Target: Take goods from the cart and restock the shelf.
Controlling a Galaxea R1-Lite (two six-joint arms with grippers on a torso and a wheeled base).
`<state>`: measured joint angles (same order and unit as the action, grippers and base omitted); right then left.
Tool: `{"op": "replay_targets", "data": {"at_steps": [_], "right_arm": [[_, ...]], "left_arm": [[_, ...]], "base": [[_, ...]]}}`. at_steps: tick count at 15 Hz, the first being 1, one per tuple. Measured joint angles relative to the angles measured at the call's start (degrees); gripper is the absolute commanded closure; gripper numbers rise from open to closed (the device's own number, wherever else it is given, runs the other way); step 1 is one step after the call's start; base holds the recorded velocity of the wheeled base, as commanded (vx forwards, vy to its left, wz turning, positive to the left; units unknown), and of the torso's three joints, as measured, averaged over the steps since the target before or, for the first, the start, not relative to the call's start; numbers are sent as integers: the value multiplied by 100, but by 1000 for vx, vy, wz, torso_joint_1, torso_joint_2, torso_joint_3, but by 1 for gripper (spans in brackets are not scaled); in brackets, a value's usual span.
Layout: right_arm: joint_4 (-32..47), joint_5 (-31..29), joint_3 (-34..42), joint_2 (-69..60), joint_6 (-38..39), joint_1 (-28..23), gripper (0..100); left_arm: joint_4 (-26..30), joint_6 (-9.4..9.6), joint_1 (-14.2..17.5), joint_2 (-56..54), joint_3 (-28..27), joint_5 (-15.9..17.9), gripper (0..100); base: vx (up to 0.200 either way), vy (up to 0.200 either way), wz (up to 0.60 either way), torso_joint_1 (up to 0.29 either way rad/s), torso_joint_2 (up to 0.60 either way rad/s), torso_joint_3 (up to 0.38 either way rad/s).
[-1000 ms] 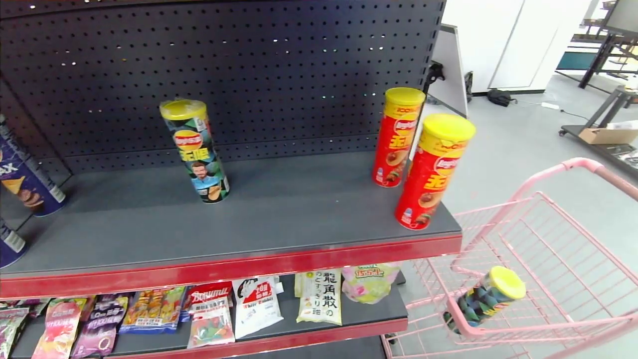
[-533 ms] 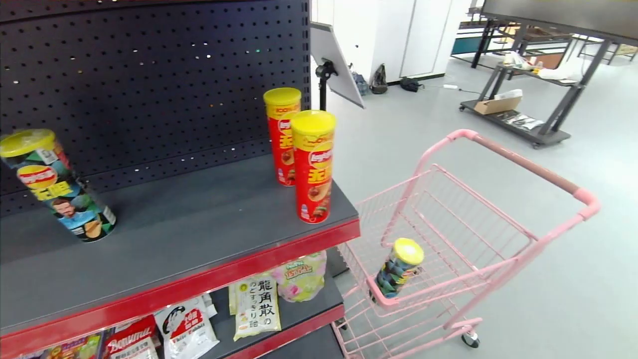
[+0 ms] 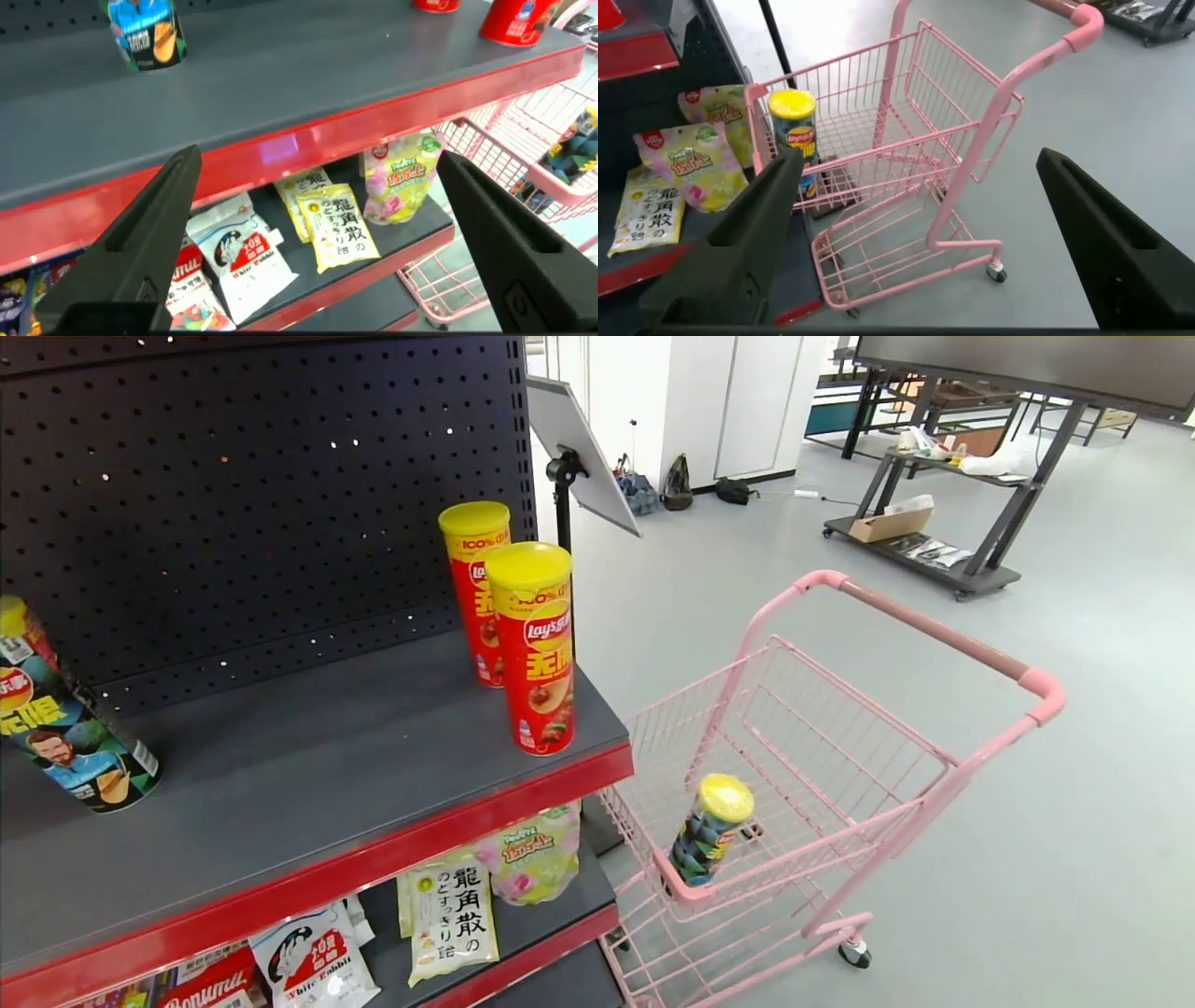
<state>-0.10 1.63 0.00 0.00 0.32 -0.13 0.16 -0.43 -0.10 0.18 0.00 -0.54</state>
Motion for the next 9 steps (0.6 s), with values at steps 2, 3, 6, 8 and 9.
{"op": "replay_targets", "data": {"at_steps": [2, 3, 6, 8, 9], "right_arm": [[5, 2, 0, 0, -2, 2, 0], [2, -2, 0, 0, -2, 13, 0], [2, 0, 0, 0, -5, 2, 0], [5, 0, 0, 0, -11, 4, 0], [2, 0, 0, 0, -11, 2, 0]], "left_arm": [[2, 0, -1, 0, 0, 0, 0], [0, 0, 2, 0, 0, 0, 0], [2, 0, -1, 0, 0, 2, 0], [2, 0, 2, 0, 0, 5, 0], [2, 2, -1, 0, 0, 2, 0]], "base": [[0, 0, 0, -137, 356, 203], [0, 0, 0, -129, 354, 212], [0, 0, 0, -142, 364, 222], [0, 0, 0, -144, 381, 229], [0, 0, 0, -134, 388, 232]]}}
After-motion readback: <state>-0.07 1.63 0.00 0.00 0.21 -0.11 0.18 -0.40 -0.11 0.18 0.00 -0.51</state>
